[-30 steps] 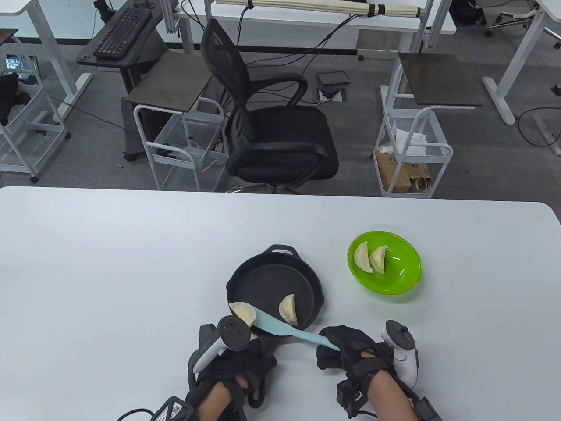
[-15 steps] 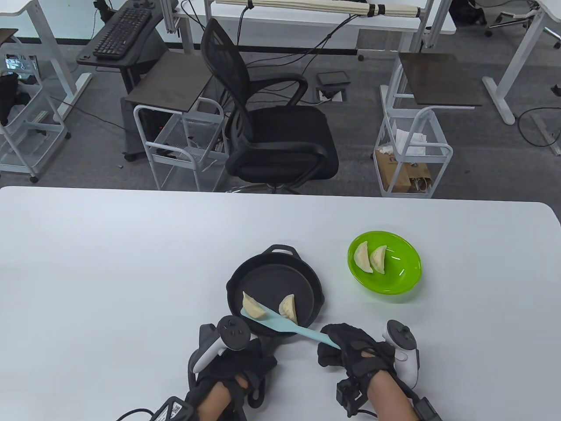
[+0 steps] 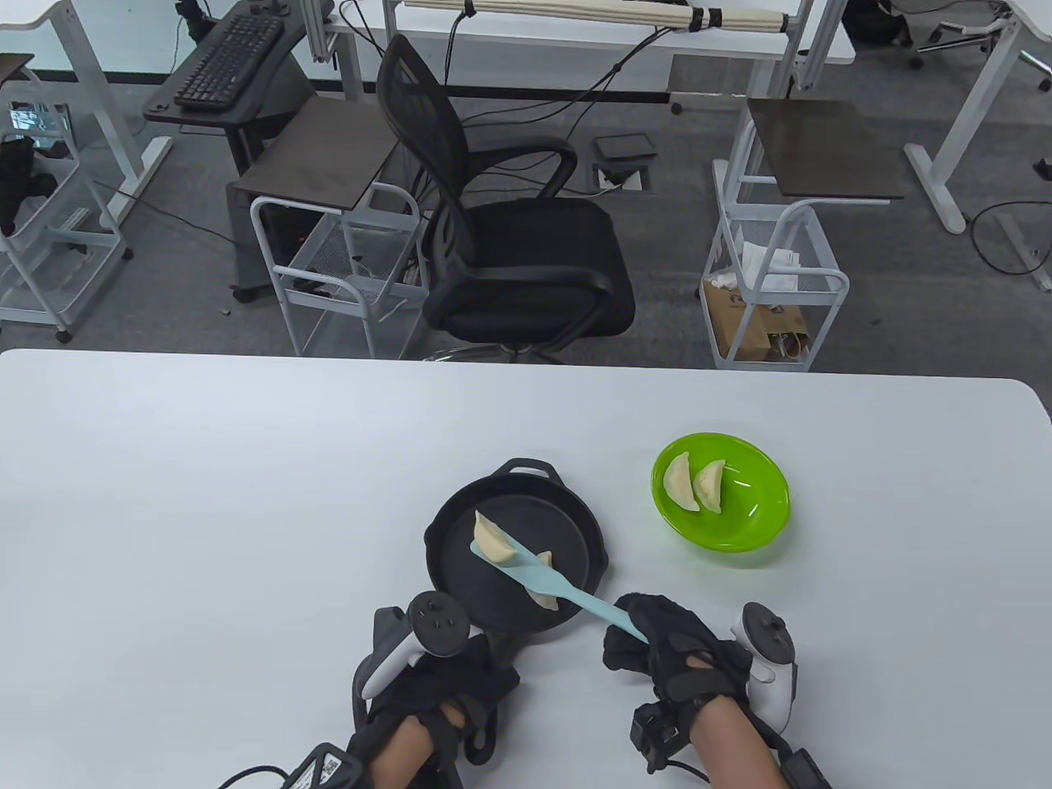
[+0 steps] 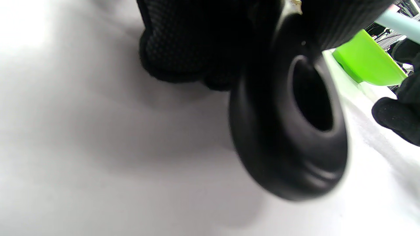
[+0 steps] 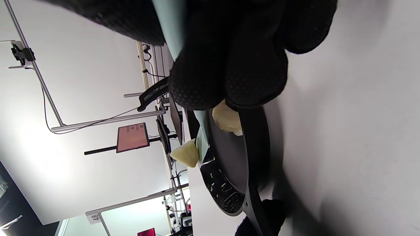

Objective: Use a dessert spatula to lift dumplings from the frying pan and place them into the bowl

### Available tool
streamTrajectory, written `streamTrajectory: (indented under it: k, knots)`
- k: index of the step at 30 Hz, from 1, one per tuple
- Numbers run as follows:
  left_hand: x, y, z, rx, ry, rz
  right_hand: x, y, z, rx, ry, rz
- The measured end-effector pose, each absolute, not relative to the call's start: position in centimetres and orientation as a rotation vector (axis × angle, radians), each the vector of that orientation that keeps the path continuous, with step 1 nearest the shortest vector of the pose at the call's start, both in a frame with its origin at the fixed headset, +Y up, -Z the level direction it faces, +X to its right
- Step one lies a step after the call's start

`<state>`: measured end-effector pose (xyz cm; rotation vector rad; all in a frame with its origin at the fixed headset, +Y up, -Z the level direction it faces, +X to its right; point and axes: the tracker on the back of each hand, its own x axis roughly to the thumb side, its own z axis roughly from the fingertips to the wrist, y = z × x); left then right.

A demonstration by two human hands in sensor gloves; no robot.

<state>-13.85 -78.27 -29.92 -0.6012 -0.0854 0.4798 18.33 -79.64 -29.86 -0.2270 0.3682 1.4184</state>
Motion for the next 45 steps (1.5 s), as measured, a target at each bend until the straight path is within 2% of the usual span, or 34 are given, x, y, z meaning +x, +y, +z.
streamTrajectory:
  k: [45]
  knots:
    - [-13.8, -78.3, -29.9, -0.601, -0.085, 0.480, 21.7, -78.7, -27.2, -0.546, -0.108, 1.155]
